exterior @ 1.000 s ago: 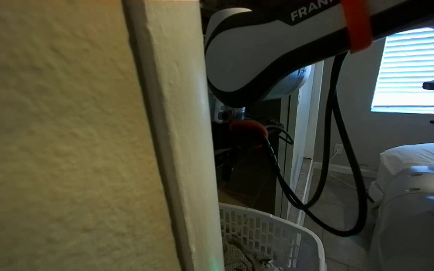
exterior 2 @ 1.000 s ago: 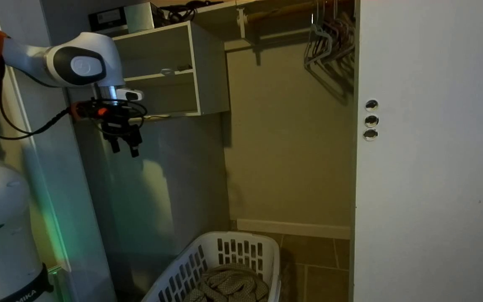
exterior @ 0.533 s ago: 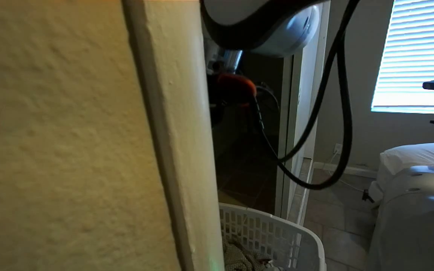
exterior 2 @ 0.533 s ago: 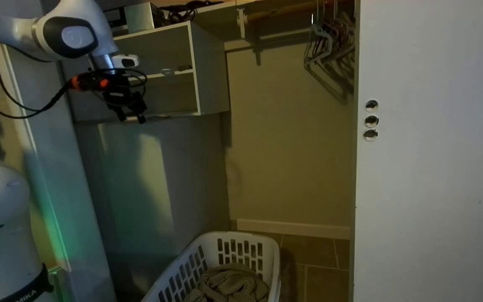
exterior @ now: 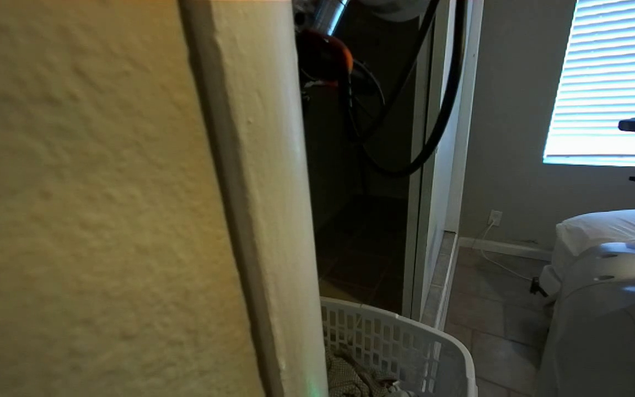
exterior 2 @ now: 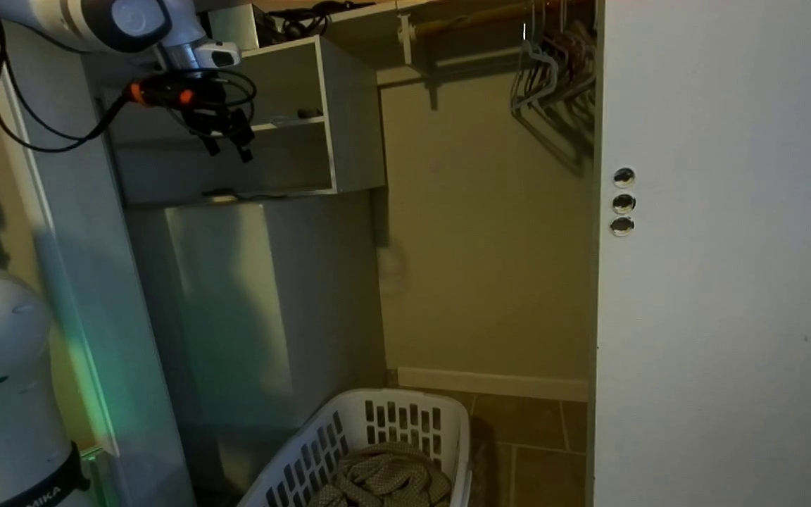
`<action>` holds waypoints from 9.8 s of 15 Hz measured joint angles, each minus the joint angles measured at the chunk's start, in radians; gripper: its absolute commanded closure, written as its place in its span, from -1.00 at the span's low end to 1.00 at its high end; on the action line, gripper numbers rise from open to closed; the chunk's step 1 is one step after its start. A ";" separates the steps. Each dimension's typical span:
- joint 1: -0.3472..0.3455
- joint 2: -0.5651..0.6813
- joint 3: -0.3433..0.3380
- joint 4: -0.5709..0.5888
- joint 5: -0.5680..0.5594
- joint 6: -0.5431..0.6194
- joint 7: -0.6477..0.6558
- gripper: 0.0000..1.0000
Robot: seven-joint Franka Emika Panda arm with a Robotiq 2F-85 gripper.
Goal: Move the white hanger to the bottom shelf
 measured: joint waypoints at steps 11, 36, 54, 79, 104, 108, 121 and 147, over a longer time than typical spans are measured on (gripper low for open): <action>0.000 0.060 -0.025 0.057 0.185 0.130 0.025 -1.00; -0.039 0.451 0.002 0.386 0.871 0.198 0.042 0.83; -0.069 0.469 0.017 0.390 0.902 0.200 0.042 1.00; -0.087 0.468 0.021 0.390 0.970 0.205 0.004 -0.91; -0.093 0.595 0.047 0.524 0.917 0.178 -0.023 0.96; -0.096 0.569 0.032 0.507 0.987 0.150 -0.032 0.96; -0.184 0.360 -0.090 0.243 1.013 -0.207 -0.180 0.96; -0.363 0.252 -0.177 0.031 0.959 -0.587 -0.362 0.96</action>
